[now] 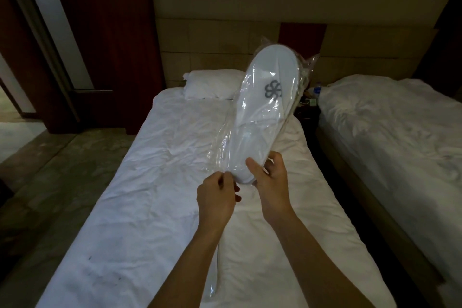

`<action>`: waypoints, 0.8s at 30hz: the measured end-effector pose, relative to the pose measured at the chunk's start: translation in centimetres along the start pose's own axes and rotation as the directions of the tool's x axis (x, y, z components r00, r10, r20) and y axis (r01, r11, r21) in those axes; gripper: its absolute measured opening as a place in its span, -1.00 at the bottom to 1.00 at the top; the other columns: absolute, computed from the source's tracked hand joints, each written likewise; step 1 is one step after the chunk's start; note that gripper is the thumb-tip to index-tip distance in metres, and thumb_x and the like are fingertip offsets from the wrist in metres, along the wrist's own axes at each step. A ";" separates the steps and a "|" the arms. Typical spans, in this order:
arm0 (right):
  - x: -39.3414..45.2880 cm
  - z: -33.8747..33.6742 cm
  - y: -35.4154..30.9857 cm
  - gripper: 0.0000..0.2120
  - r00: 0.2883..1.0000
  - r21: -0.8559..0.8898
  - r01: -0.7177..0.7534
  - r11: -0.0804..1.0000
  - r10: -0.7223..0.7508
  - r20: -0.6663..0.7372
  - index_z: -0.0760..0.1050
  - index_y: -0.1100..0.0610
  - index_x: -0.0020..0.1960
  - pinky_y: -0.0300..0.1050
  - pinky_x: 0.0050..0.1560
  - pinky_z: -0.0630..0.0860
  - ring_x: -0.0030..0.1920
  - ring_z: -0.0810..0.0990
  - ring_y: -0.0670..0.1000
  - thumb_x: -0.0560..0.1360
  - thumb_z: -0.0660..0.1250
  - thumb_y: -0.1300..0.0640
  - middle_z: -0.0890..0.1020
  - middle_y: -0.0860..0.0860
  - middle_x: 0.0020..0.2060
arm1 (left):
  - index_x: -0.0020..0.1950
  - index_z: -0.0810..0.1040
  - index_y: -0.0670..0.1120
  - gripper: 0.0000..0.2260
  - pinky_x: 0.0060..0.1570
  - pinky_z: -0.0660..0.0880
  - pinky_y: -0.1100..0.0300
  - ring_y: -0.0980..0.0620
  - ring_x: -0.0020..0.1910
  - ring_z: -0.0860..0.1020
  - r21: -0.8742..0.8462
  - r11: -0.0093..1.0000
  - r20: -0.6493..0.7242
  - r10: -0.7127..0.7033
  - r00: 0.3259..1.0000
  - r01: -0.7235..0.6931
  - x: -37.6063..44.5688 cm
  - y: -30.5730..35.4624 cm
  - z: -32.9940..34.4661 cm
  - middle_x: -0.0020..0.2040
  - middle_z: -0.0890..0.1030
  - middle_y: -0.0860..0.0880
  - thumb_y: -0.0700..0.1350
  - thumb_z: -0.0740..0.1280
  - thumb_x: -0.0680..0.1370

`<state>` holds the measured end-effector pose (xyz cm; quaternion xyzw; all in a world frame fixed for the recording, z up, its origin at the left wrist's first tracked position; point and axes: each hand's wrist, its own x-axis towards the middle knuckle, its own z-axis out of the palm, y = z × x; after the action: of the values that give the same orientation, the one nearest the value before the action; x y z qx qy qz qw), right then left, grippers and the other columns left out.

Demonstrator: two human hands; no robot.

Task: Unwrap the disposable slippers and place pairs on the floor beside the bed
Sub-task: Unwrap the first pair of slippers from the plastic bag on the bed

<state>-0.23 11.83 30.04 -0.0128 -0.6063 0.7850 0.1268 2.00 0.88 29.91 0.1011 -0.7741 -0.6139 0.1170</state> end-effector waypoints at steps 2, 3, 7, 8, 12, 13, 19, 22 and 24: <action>0.0 0.1 0.2 -0.78 0.999 -0.005 -0.016 1.000 0.015 -0.040 0.49 0.05 0.07 0.08 0.03 0.65 0.02 0.69 0.11 0.48 0.44 0.21 0.69 0.09 -0.01 | -0.13 0.62 -0.19 -0.74 -0.29 0.63 0.15 0.01 -0.38 0.68 -0.069 0.997 0.018 -0.019 1.000 0.020 -0.1 -0.1 0.1 -0.26 0.68 -0.11 -0.16 0.19 0.64; 0.0 0.0 0.2 -0.79 0.998 0.002 -0.027 1.000 0.027 -0.057 0.49 0.06 0.06 0.06 0.01 0.64 0.00 0.69 0.11 0.48 0.43 0.22 0.68 0.10 -0.02 | -0.13 0.62 -0.17 -0.74 -0.29 0.64 0.15 0.00 -0.37 0.69 -0.107 0.994 0.026 -0.031 0.999 0.033 -0.2 -0.2 0.1 -0.25 0.68 -0.12 -0.17 0.19 0.64; 0.0 0.1 0.5 -0.82 0.994 0.031 -0.055 0.998 0.058 -0.097 0.49 0.03 0.00 -0.03 -0.09 0.63 -0.08 0.68 0.02 0.49 0.43 0.23 0.67 0.07 -0.06 | -0.15 0.62 -0.09 -0.74 -0.22 0.65 0.17 -0.01 -0.32 0.70 -0.204 0.978 0.047 -0.043 0.998 0.051 -0.5 -0.7 0.3 -0.23 0.70 -0.12 -0.18 0.20 0.64; 0.0 0.1 0.6 -0.82 0.992 0.026 -0.061 0.998 0.064 -0.109 0.48 0.04 -0.01 -0.04 -0.12 0.62 -0.10 0.67 0.02 0.48 0.43 0.22 0.66 0.08 -0.07 | -0.16 0.62 -0.07 -0.74 -0.20 0.66 0.15 -0.01 -0.31 0.71 -0.211 0.976 0.048 -0.038 0.998 0.048 -0.6 -1.0 0.4 -0.22 0.70 -0.11 -0.18 0.20 0.64; -0.1 0.3 1.0 -0.80 0.976 0.013 -0.105 0.994 0.106 -0.192 0.45 0.13 0.00 0.12 -0.07 0.61 -0.09 0.62 0.07 0.47 0.45 0.22 0.61 0.23 -0.01 | -0.13 0.61 -0.14 -0.75 -0.21 0.65 0.20 -0.04 -0.28 0.72 -0.247 0.968 0.064 -0.033 0.997 0.047 -0.8 -1.7 0.6 -0.20 0.71 -0.17 -0.18 0.19 0.66; -0.2 0.2 1.1 -0.80 0.972 0.021 -0.116 0.993 0.118 -0.203 0.45 0.10 -0.01 0.12 -0.05 0.63 -0.09 0.63 0.05 0.47 0.45 0.22 0.61 0.20 -0.02 | -0.12 0.60 -0.16 -0.75 -0.22 0.64 0.23 -0.04 -0.28 0.72 -0.248 0.968 0.074 -0.032 0.997 0.050 -0.8 -1.8 0.7 -0.19 0.71 -0.17 -0.18 0.19 0.66; 0.0 -0.3 1.1 -0.81 0.936 0.138 -0.179 0.974 0.212 -0.283 0.43 0.06 -0.04 -0.11 -0.26 0.63 -0.07 0.62 0.00 0.48 0.44 0.20 0.59 0.03 -0.08 | -0.07 0.56 -0.29 -0.73 -0.24 0.62 0.25 -0.08 -0.22 0.72 -0.291 0.952 0.123 -0.064 0.990 0.097 -0.9 -2.3 0.5 -0.15 0.70 -0.21 -0.20 0.15 0.67; 0.6 -1.4 0.7 -0.78 0.905 0.183 -0.212 0.960 0.264 -0.333 0.38 0.05 -0.12 -0.12 -0.26 0.59 -0.06 0.58 0.04 0.49 0.45 0.16 0.55 0.03 -0.08 | -0.11 0.51 -0.31 -0.73 -0.22 0.63 0.20 -0.15 -0.18 0.72 -0.374 0.914 0.147 -0.113 0.983 0.160 -0.9 -2.7 0.0 -0.15 0.67 -0.23 -0.20 0.13 0.68; 0.8 -2.0 0.6 -0.77 0.906 0.189 -0.218 0.957 0.271 -0.325 0.37 0.04 -0.13 -0.18 -0.35 0.57 -0.06 0.58 0.05 0.49 0.45 0.15 0.56 0.03 -0.08 | -0.13 0.51 -0.28 -0.72 -0.19 0.64 0.14 -0.18 -0.17 0.71 -0.379 0.907 0.185 -0.119 0.975 0.183 -0.9 -3.0 -0.3 -0.17 0.66 -0.23 -0.19 0.14 0.68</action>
<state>-0.78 13.77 29.08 -0.2175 -0.5077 0.8230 0.1328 2.97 0.21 27.02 0.0865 -0.6314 -0.7702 0.0254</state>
